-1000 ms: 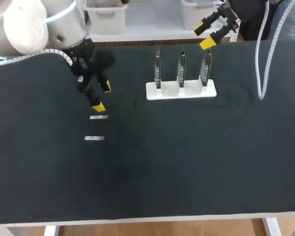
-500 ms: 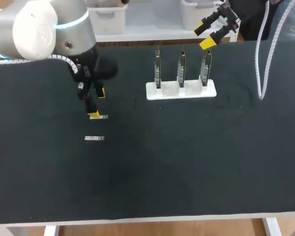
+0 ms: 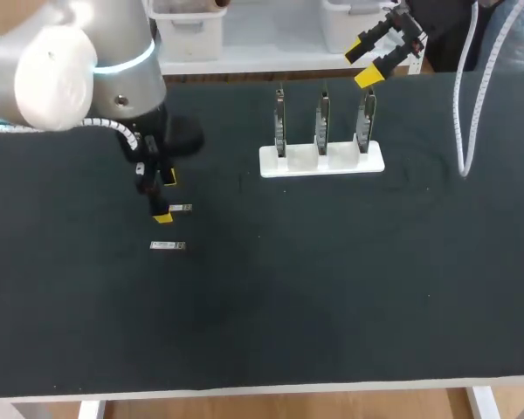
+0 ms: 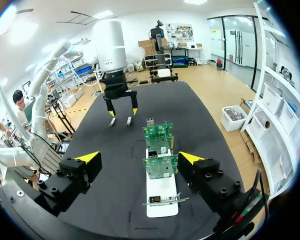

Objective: Pick up the optical module with the left hand, and insert it into the network port with the right hand.

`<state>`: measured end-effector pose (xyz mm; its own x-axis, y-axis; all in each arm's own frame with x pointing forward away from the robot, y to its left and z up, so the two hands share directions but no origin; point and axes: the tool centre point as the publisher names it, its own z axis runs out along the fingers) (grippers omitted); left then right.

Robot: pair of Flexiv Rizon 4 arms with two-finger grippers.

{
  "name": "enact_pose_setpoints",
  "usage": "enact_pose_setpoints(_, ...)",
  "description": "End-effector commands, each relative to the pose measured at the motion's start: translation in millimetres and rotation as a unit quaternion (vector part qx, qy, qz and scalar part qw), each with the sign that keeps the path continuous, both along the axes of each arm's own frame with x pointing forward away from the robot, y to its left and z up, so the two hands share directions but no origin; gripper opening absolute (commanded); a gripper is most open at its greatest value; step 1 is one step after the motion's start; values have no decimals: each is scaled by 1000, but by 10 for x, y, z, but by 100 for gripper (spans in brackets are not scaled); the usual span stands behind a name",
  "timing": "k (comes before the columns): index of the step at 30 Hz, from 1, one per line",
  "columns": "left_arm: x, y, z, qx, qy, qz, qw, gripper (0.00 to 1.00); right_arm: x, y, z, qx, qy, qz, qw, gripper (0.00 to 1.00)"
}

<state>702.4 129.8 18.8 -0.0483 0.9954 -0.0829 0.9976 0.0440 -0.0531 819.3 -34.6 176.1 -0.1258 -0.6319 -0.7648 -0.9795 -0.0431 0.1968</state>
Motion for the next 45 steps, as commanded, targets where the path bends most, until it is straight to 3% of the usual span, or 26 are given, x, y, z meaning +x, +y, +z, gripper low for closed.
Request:
enact_pose_setpoints(1, -27, -19, -25, 2, -10, 2, 1000, 100, 82, 0, 8, 47, 243, 294, 923, 100)
enact_pose_setpoints(45, -22, -25, -212, 12, 3, 24, 1000, 100, 82, 0, 8, 47, 243, 294, 923, 100)
